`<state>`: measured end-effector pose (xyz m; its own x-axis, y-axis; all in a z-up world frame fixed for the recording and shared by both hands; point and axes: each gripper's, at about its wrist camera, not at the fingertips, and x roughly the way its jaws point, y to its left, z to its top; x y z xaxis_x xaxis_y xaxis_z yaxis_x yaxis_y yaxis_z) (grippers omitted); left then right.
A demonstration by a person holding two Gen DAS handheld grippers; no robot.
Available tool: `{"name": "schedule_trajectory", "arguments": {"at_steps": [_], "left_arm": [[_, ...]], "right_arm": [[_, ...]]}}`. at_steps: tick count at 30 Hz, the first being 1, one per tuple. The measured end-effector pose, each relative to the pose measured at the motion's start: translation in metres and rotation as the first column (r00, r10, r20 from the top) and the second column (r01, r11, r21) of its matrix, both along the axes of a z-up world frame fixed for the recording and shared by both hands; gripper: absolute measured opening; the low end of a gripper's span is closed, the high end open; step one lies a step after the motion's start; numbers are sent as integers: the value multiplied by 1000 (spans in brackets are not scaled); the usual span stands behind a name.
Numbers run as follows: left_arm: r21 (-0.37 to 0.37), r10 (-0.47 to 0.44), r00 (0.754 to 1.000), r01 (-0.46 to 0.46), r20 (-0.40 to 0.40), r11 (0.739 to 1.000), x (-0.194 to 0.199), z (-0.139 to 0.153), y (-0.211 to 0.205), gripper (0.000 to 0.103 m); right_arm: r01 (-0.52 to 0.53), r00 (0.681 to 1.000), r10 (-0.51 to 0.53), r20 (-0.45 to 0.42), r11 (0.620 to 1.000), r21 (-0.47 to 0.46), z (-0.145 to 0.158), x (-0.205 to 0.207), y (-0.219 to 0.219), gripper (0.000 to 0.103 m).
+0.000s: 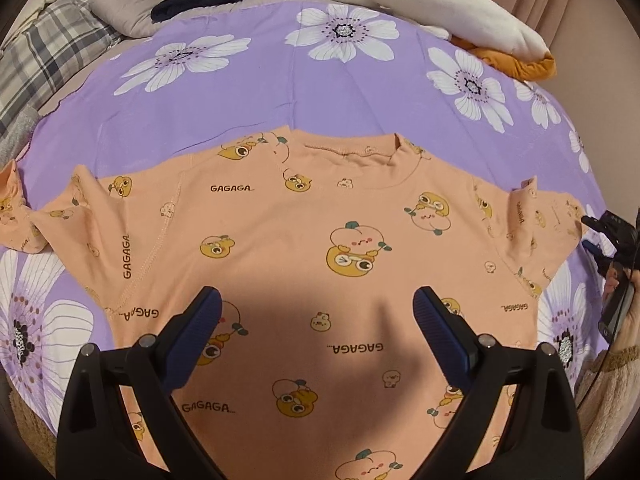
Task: Fold small clothes
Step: 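Lower the right gripper onto a sleeve cuff and close it, then lift the sleeve with the right gripper and fold it across the shirt body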
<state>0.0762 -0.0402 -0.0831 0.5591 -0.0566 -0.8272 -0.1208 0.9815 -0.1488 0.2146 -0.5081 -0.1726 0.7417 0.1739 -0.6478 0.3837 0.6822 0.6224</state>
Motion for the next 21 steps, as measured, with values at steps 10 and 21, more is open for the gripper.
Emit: {"name": "schedule_trajectory", "arguments": {"at_steps": [10,21], "left_arm": [[3,21,1000,-21,-8,1000,-3,2,5,96],[3,8,1000,-8,-6,1000,-12,6,5,97]], "right_arm": [[23,998,-15,66,993,-112,15,-1,6,7],[192,972,-157,178,961,-201,53,-58,-1,7]]}}
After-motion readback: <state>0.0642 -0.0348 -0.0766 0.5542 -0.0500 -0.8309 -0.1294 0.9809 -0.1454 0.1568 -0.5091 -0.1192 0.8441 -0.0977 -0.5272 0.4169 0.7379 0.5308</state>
